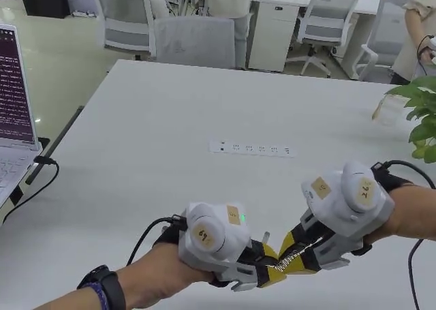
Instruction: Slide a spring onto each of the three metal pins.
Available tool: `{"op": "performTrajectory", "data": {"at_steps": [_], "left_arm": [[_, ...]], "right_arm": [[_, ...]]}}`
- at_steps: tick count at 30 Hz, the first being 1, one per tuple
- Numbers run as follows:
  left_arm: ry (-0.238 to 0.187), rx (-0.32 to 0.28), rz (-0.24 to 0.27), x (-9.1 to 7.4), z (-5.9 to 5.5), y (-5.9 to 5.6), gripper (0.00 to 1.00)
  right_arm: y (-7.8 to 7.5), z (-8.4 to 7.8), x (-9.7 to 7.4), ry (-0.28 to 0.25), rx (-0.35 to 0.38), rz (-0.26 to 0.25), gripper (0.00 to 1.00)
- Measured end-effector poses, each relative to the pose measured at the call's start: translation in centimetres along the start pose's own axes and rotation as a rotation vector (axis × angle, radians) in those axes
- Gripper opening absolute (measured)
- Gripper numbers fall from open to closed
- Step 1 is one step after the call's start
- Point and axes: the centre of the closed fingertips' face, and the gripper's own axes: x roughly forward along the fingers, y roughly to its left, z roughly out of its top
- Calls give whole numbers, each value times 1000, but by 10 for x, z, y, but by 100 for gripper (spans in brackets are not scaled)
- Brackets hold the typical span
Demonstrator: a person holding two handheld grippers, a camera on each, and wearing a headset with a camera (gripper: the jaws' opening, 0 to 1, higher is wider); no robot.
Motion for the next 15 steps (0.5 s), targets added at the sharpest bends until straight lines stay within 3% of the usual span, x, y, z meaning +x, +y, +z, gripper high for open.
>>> {"op": "performTrajectory", "data": {"at_steps": [9, 15], "left_arm": [[8, -1, 9, 3, -4, 0, 3], [13, -21, 11, 2, -8, -3, 11]], "right_arm": [[0, -3, 4, 1, 6, -9, 8], [-4, -5, 5, 2, 14, -19, 8]]}}
